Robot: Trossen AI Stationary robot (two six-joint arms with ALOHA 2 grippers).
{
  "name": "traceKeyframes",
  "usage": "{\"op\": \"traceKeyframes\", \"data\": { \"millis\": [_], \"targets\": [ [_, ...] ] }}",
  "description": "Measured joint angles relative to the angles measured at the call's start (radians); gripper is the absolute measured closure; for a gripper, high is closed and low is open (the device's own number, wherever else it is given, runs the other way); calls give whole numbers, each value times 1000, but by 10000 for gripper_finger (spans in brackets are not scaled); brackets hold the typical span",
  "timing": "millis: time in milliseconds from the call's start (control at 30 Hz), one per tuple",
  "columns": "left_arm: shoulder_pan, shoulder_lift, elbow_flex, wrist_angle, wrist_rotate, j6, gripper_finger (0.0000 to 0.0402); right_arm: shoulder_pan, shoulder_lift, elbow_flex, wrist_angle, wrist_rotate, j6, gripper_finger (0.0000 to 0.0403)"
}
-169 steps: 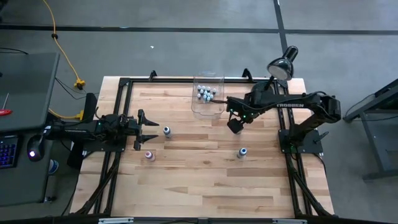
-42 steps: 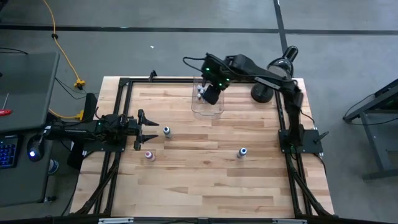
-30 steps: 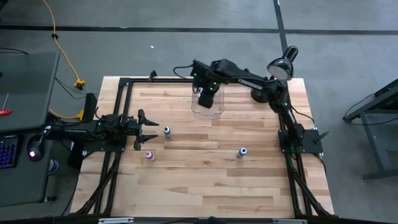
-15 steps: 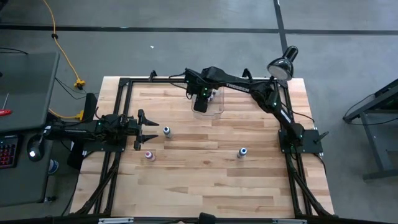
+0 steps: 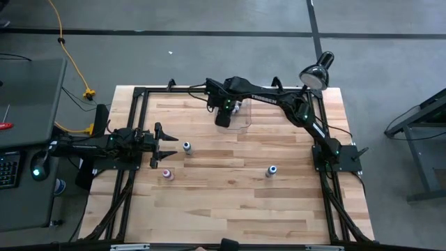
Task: Pick & Place food coloring
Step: Put the big purple food coloring bottle into the transparent bin, then put the big black food coloring bottle into the transparent bin
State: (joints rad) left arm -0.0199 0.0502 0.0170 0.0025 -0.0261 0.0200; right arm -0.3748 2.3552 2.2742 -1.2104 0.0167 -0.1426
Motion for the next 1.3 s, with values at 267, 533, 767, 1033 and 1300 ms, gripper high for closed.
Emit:
{"op": "traceKeyframes", "data": {
  "millis": [267, 533, 767, 1033, 1300],
  "targets": [
    [0, 0, 0, 0, 0, 0, 163, 0, 13, 1, -17, -7, 10, 292],
    [0, 0, 0, 0, 0, 0, 163, 2, 18, -1, -23, 29, 23, 201],
    [0, 0, 0, 0, 0, 0, 163, 2, 17, 12, -21, 90, 38, 147],
    [0, 0, 0, 0, 0, 0, 163, 2, -18, 67, -61, 82, 38, 131],
    [0, 0, 0, 0, 0, 0, 163, 2, -136, 81, -91, 50, 59, 130]
  ]
}}
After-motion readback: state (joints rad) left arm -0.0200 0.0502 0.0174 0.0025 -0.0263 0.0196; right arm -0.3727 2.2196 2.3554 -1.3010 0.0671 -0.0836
